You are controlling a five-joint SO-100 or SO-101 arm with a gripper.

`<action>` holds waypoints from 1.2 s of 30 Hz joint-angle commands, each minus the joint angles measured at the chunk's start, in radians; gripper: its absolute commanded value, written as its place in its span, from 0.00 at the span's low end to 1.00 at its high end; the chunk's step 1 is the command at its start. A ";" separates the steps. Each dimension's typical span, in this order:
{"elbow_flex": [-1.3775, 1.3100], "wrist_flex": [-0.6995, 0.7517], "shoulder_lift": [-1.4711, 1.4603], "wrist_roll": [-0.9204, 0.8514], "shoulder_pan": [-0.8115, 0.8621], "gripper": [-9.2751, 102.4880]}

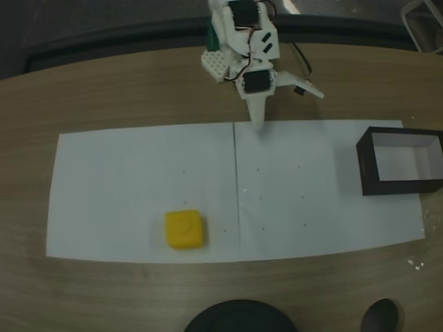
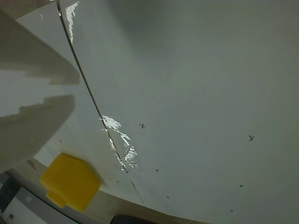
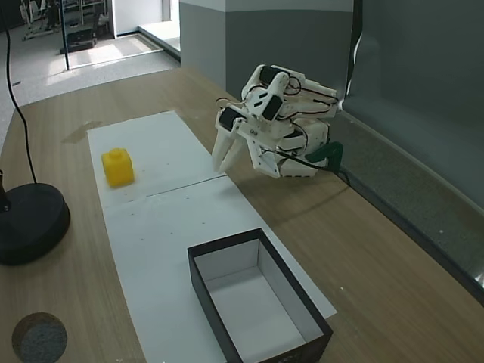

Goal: Grab a yellow square and put it in the box.

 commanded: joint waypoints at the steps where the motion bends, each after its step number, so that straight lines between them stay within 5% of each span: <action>1: -0.012 -0.006 0.028 0.008 0.003 0.08; 22: -0.011 -0.020 0.029 0.000 0.005 0.08; 29: -0.066 -0.181 0.031 -0.018 0.100 0.08; 33: -0.106 -0.282 0.029 -0.230 0.155 0.09; 36: -0.117 -0.299 0.026 -0.241 0.153 0.20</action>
